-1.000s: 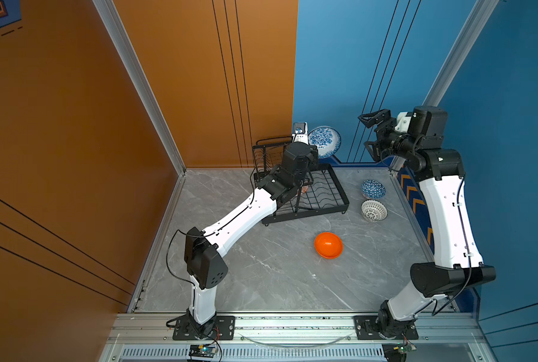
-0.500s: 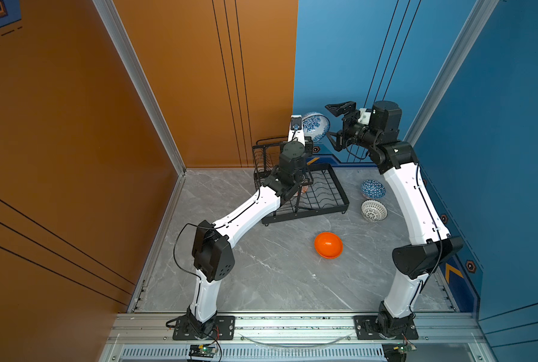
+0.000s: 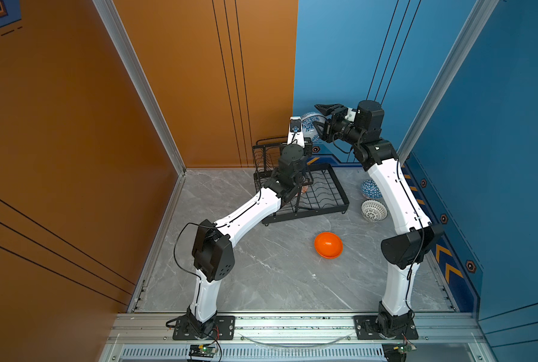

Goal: Load the bowls into the dish rack
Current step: 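Bring the right gripper to the floral bowl rim held by the left gripper, then grasp the floral bowl rim with right gripper while left gripper releases it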

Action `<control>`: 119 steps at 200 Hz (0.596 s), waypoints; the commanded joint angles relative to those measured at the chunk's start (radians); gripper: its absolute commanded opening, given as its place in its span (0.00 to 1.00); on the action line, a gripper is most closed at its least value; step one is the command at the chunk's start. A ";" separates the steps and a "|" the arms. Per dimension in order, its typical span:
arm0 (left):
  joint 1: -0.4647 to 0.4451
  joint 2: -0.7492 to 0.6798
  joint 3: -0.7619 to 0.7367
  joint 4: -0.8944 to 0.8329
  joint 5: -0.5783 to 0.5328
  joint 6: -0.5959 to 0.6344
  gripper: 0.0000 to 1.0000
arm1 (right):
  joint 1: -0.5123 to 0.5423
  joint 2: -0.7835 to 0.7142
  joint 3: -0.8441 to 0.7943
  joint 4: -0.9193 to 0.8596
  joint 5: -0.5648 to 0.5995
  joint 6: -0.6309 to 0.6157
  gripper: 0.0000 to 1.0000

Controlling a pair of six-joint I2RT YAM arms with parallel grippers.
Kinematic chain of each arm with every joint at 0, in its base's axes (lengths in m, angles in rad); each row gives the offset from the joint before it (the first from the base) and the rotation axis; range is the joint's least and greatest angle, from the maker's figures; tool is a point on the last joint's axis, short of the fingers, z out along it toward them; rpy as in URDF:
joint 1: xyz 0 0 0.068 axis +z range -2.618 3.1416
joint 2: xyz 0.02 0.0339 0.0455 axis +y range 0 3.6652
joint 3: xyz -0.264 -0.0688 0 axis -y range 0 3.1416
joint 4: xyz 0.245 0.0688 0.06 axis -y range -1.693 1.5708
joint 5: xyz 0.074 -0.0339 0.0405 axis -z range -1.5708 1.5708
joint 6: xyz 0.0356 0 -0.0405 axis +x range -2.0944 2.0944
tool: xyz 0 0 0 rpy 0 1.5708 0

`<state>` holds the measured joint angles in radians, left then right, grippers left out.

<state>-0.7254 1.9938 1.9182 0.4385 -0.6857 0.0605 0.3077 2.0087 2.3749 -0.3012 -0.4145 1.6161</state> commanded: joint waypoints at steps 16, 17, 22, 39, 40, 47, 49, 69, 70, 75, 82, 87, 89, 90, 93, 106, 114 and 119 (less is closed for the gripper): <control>0.011 0.008 0.011 0.084 -0.004 -0.008 0.00 | 0.006 0.033 0.041 0.061 0.031 0.030 0.37; 0.011 0.010 0.012 0.084 -0.004 -0.007 0.00 | 0.006 0.034 0.042 0.062 0.031 0.030 0.36; 0.012 0.011 0.013 0.083 -0.003 -0.007 0.00 | 0.006 0.038 0.047 0.060 0.032 0.034 0.33; 0.017 0.016 0.013 0.082 -0.002 -0.010 0.00 | 0.007 0.059 0.073 0.062 0.034 0.038 0.23; 0.017 0.017 0.013 0.082 -0.001 -0.011 0.00 | 0.006 0.059 0.075 0.063 0.034 0.038 0.22; 0.021 0.019 0.013 0.082 0.001 -0.012 0.00 | 0.005 0.059 0.084 0.062 0.033 0.039 0.18; 0.022 0.020 0.013 0.082 0.001 -0.011 0.00 | 0.006 0.059 0.086 0.062 0.034 0.040 0.17; 0.032 0.024 0.016 0.078 -0.010 -0.022 0.00 | 0.006 0.105 0.108 0.062 0.037 0.044 0.07; 0.033 0.025 0.015 0.078 -0.011 -0.023 0.00 | 0.006 0.106 0.110 0.063 0.037 0.044 0.07; 0.036 0.026 0.017 0.076 -0.013 -0.027 0.00 | 0.005 0.111 0.114 0.063 0.037 0.044 0.05; 0.040 0.027 0.018 0.075 -0.013 -0.028 0.00 | 0.004 0.117 0.118 0.063 0.037 0.046 0.02; 0.043 0.028 0.020 0.074 -0.012 -0.029 0.00 | 0.003 0.122 0.122 0.063 0.037 0.047 0.00; 0.044 0.028 0.020 0.074 -0.012 -0.030 0.00 | 0.002 0.123 0.122 0.063 0.037 0.046 0.00; 0.044 0.029 0.020 0.074 -0.012 -0.031 0.00 | 0.003 0.123 0.122 0.063 0.037 0.045 0.00; 0.045 0.030 0.021 0.074 -0.012 -0.031 0.00 | 0.003 0.125 0.124 0.063 0.037 0.046 0.00; 0.050 0.032 0.026 0.069 -0.009 -0.035 0.07 | 0.001 0.135 0.126 0.068 0.032 0.047 0.00; 0.052 0.033 0.030 0.066 -0.005 -0.038 0.13 | 0.000 0.141 0.129 0.080 0.028 0.048 0.00; 0.054 0.034 0.033 0.063 -0.001 -0.040 0.18 | -0.002 0.146 0.130 0.087 0.026 0.048 0.00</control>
<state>-0.6827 2.0453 1.9182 0.4484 -0.6876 0.0345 0.3317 2.1281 2.4695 -0.2756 -0.4160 1.7027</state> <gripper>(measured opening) 0.118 0.113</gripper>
